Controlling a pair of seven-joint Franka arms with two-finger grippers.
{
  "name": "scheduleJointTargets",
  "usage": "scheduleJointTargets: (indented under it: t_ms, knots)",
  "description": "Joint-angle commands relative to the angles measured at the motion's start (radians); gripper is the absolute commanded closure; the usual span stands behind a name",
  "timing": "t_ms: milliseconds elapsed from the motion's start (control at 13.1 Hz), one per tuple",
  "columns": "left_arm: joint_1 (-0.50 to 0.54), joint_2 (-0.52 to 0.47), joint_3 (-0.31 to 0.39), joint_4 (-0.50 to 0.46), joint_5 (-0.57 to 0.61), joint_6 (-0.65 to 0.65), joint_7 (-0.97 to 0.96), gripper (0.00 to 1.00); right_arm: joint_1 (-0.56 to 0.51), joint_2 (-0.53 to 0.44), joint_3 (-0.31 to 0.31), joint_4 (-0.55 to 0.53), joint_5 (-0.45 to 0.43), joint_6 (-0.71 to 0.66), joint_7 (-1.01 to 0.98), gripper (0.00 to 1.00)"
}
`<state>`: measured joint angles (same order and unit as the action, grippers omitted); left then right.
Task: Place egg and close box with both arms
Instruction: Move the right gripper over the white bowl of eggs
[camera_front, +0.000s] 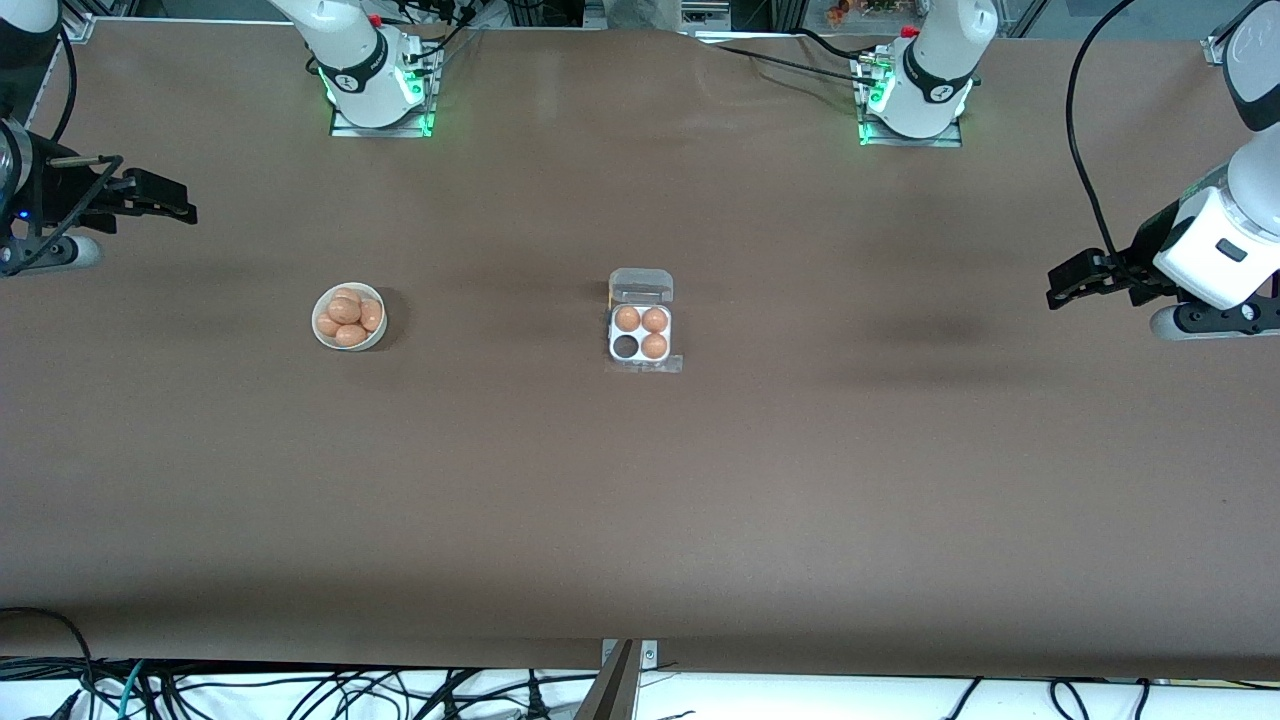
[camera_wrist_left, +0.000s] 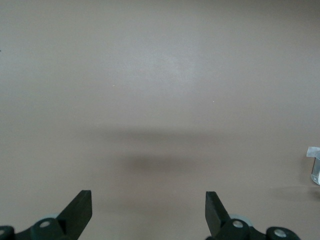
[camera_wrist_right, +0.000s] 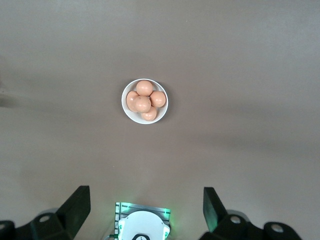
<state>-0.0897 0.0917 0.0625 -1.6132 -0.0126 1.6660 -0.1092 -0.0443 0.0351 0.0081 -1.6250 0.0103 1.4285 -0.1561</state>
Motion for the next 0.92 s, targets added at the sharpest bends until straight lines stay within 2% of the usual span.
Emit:
scheduleJointTargets:
  t_ms: [0,459,535,841]
  knots:
    - [-0.002,0.013,-0.001,0.033,0.023,-0.015,0.02,0.0,-0.002,-0.029,0.006,-0.029,-0.012,0.015,0.012,0.0]
    - [-0.007,0.014,-0.007,0.061,0.022,-0.015,0.016,0.0,-0.002,-0.027,0.009,-0.018,-0.007,0.007,0.016,0.0]
    - [-0.005,0.016,-0.006,0.067,0.023,-0.015,0.019,0.0,-0.002,-0.006,0.019,-0.092,0.009,0.006,0.091,0.0]
    - [-0.005,0.016,-0.006,0.067,0.023,-0.015,0.02,0.0,0.0,0.009,0.047,-0.217,0.011,0.173,0.099,0.0]
